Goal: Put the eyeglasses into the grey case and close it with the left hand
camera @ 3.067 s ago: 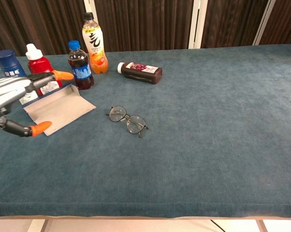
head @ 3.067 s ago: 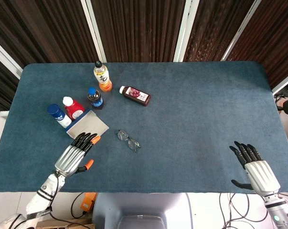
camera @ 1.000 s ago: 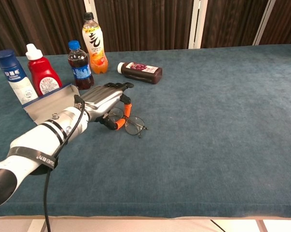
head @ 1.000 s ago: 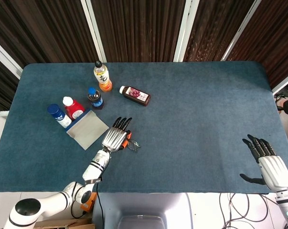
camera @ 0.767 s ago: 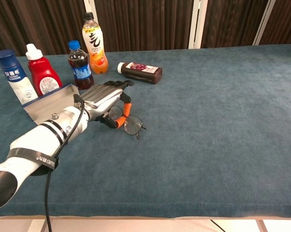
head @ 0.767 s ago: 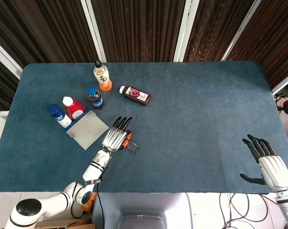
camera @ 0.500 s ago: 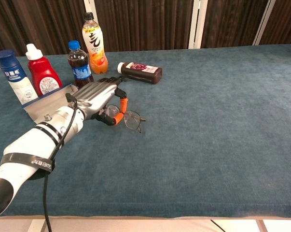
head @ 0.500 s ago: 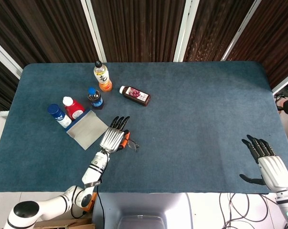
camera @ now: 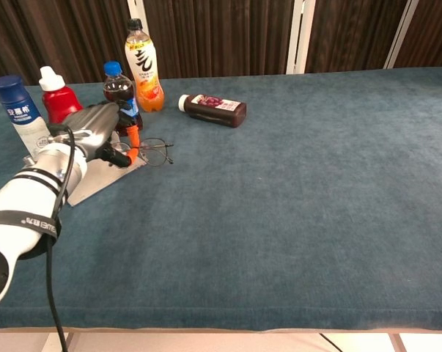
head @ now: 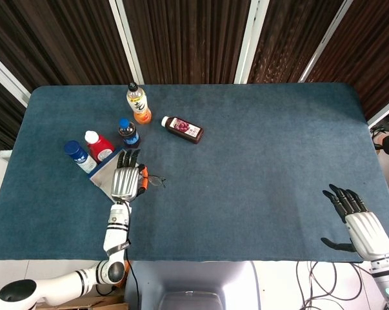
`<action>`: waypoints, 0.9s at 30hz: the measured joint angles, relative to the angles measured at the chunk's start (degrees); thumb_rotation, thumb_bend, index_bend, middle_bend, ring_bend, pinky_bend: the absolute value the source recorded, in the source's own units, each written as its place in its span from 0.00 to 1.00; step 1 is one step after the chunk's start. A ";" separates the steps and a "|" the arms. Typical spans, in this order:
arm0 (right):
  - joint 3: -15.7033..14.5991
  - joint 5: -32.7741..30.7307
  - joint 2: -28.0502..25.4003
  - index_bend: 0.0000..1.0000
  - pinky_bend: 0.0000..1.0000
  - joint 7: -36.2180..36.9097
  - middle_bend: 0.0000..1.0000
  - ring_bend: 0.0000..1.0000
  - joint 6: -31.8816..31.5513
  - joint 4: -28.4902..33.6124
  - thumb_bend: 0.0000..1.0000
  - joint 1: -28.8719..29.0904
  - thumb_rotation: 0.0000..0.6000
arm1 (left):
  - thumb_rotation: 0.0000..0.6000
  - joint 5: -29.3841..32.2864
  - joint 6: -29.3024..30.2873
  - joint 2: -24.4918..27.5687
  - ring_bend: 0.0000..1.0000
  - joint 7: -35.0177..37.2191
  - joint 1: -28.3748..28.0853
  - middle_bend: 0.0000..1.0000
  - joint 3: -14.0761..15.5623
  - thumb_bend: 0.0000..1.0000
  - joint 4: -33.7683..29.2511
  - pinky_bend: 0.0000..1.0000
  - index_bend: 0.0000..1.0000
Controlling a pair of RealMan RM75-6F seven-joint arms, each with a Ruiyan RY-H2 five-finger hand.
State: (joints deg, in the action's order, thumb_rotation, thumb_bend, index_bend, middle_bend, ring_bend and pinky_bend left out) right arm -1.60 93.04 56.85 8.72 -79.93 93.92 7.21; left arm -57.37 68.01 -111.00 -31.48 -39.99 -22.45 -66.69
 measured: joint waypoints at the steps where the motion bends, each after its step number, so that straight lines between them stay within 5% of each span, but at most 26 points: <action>1: -0.05 0.13 -0.03 0.00 0.00 0.09 0.00 0.00 0.01 0.01 0.25 0.03 1.00 | 1.00 1.48 0.19 0.33 0.00 -1.50 0.17 0.09 -0.43 0.46 -0.77 0.00 0.63; 11: -0.58 1.60 -0.59 0.00 0.00 1.70 0.00 0.00 -1.51 -0.04 0.25 -0.41 1.00 | 1.00 16.51 0.92 3.56 0.00 -11.86 0.46 0.10 -4.77 0.43 -5.52 0.00 0.62; 27: -0.65 1.98 -1.10 0.00 0.00 3.34 0.00 0.00 -2.46 -0.51 0.25 -0.68 1.00 | 1.00 21.69 -1.41 2.36 0.00 -10.18 -2.77 0.10 -6.07 0.42 3.43 0.00 0.61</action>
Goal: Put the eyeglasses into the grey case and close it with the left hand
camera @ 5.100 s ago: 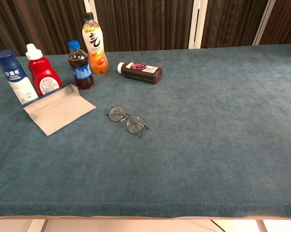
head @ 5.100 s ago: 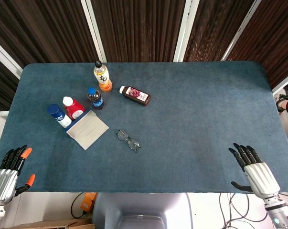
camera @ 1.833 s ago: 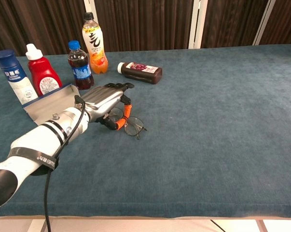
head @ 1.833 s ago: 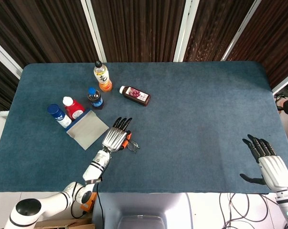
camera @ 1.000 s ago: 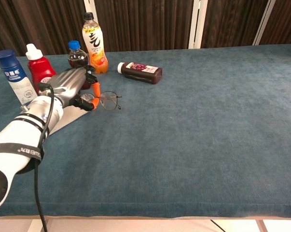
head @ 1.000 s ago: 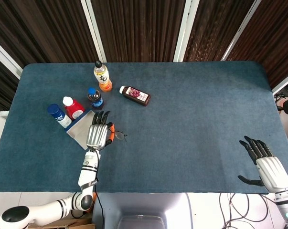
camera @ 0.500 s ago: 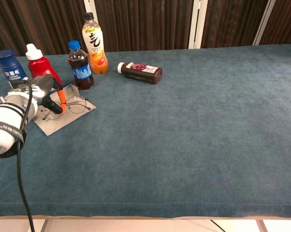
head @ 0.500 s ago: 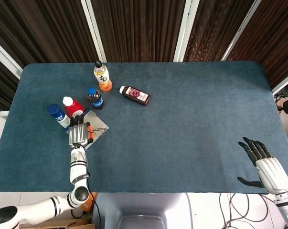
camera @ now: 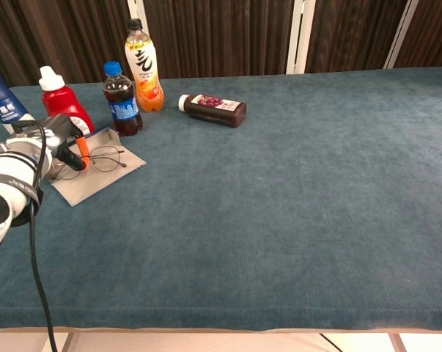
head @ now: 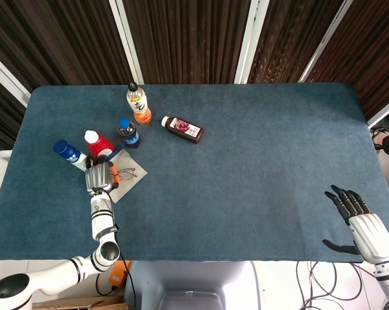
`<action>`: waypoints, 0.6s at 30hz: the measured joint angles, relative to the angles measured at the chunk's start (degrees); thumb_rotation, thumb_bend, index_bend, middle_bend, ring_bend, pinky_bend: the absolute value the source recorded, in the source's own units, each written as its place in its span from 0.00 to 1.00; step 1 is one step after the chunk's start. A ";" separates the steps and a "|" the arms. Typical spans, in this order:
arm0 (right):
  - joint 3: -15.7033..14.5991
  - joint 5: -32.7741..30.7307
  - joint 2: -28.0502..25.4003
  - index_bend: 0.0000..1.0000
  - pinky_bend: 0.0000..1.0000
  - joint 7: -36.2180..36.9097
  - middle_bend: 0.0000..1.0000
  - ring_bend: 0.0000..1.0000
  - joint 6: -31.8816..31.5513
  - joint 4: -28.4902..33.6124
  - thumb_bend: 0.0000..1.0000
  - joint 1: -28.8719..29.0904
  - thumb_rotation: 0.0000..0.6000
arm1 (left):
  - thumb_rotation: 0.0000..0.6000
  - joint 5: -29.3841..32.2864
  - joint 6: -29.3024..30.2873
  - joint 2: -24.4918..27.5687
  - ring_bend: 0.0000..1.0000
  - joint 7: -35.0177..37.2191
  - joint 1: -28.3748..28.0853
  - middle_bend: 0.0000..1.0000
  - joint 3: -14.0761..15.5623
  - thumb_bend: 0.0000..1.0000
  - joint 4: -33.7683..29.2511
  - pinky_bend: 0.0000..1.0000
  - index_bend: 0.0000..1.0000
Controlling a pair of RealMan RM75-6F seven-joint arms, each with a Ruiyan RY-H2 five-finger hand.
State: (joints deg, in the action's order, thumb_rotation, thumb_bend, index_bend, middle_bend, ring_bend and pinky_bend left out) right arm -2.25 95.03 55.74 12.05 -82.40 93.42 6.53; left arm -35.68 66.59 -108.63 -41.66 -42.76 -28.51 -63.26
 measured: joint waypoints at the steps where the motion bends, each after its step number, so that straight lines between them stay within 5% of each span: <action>1: 0.00 0.00 -0.01 0.00 0.00 0.02 0.00 0.00 0.00 0.00 0.25 0.00 1.00 | 1.00 0.05 -0.02 -0.07 0.00 0.01 -0.08 0.10 0.04 0.42 0.17 0.00 0.61; 18: -0.25 0.55 -0.23 0.00 0.00 0.48 0.00 0.00 -0.38 -0.08 0.25 -0.12 1.00 | 1.00 -2.29 -0.31 -2.04 0.00 4.62 -1.49 0.10 0.92 0.41 8.06 0.01 0.48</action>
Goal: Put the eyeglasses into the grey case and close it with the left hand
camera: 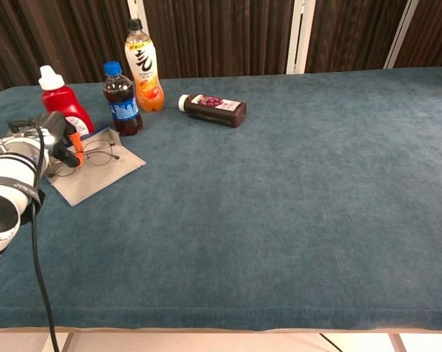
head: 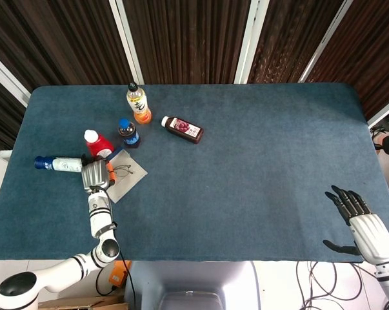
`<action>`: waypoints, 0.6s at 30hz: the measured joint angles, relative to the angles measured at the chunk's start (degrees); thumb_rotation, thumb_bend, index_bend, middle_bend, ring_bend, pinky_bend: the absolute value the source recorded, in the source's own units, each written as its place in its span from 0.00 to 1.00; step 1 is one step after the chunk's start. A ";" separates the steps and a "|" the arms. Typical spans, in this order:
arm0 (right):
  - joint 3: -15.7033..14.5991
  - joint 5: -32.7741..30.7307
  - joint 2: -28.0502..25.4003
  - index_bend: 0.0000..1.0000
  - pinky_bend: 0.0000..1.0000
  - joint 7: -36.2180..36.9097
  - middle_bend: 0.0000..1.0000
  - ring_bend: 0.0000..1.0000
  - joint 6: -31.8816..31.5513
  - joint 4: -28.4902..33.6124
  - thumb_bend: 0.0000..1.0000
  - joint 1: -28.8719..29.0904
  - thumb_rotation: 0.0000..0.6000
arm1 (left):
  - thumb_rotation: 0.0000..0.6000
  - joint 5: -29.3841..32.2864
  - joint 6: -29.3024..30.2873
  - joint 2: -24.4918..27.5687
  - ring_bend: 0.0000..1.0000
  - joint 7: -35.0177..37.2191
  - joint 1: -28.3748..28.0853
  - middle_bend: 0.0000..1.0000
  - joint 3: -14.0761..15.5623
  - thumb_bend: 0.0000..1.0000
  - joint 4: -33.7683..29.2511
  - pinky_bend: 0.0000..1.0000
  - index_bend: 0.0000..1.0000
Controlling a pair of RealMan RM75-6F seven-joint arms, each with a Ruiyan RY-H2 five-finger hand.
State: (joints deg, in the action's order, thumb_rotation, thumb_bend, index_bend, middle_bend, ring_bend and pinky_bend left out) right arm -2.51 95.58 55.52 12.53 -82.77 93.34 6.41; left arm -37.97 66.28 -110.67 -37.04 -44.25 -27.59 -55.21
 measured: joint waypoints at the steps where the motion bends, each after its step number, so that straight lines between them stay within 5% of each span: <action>1: -0.04 0.10 -0.01 0.00 0.00 0.04 0.00 0.00 -0.08 -0.03 0.25 -0.02 1.00 | 1.00 -0.26 -0.01 -0.16 0.00 0.43 -0.11 0.10 0.00 0.41 0.59 0.01 0.47; 18: -0.02 0.00 -0.09 0.00 0.00 0.22 0.00 0.00 -0.12 -0.14 0.25 -0.01 1.00 | 1.00 -4.11 -1.08 -3.06 0.01 5.00 -1.48 0.08 0.37 0.38 9.71 0.03 0.39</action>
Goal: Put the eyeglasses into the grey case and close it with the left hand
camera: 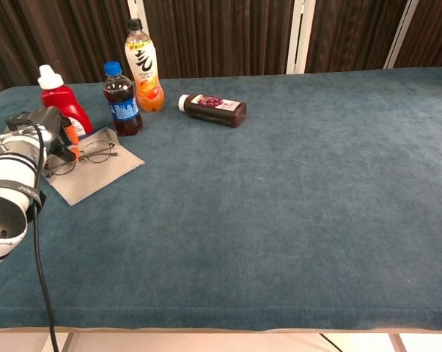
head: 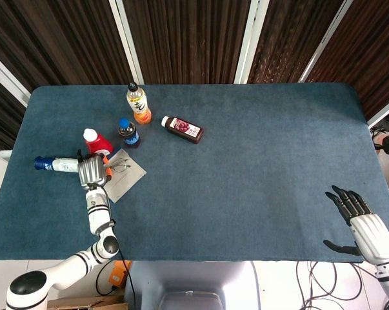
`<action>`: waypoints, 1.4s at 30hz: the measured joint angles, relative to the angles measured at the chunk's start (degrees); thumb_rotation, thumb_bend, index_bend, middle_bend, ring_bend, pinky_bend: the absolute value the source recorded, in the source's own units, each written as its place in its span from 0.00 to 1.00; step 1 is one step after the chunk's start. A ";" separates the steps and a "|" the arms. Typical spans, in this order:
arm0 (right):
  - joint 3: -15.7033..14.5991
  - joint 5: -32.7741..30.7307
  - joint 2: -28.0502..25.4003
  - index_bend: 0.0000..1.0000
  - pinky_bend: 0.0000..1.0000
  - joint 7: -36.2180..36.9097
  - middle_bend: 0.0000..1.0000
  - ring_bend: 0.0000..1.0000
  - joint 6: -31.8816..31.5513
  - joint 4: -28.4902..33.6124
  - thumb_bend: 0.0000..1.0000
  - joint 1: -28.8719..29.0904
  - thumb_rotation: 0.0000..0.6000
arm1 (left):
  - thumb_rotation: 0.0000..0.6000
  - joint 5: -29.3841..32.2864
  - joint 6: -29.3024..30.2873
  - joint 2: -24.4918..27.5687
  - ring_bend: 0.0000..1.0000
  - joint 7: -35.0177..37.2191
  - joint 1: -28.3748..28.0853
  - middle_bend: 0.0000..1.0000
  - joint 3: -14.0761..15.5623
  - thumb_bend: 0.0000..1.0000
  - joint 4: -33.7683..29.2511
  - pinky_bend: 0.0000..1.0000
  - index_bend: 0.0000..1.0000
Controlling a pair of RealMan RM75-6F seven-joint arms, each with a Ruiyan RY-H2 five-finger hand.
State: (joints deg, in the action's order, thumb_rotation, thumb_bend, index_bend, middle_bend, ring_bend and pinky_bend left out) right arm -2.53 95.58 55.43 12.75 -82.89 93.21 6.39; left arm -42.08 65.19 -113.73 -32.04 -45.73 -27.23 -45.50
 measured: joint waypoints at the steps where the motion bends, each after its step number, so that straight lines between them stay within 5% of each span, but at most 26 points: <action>1: -0.03 0.04 0.02 0.00 0.00 -0.09 0.00 0.00 0.05 0.02 0.25 0.01 1.00 | 1.00 -0.68 0.39 0.07 0.01 0.54 0.20 0.08 0.25 0.39 -0.36 0.03 0.38; 12: -0.14 0.22 0.16 0.00 0.00 -0.58 0.00 0.00 0.08 0.20 0.25 0.01 1.00 | 1.00 -8.19 5.20 2.54 0.01 4.53 3.85 0.07 4.48 0.35 -12.47 0.08 0.37; 18: -0.25 0.46 0.02 0.00 0.00 -0.15 0.00 0.00 -0.07 0.16 0.25 -0.01 1.00 | 1.00 -8.94 5.07 4.21 0.01 0.80 5.45 0.07 7.57 0.32 -20.47 0.09 0.42; 42: -0.50 1.09 -0.18 0.00 0.00 0.68 0.00 0.00 -0.38 -0.14 0.25 0.03 1.00 | 1.00 -5.68 3.69 2.46 0.00 -7.07 5.77 0.04 8.58 0.26 -18.76 0.08 0.43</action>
State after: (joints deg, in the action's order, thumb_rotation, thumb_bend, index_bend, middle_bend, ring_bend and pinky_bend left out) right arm -3.03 96.67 55.25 13.43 -83.27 93.06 6.43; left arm -47.76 68.88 -111.28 -39.11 -39.96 -18.65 -64.26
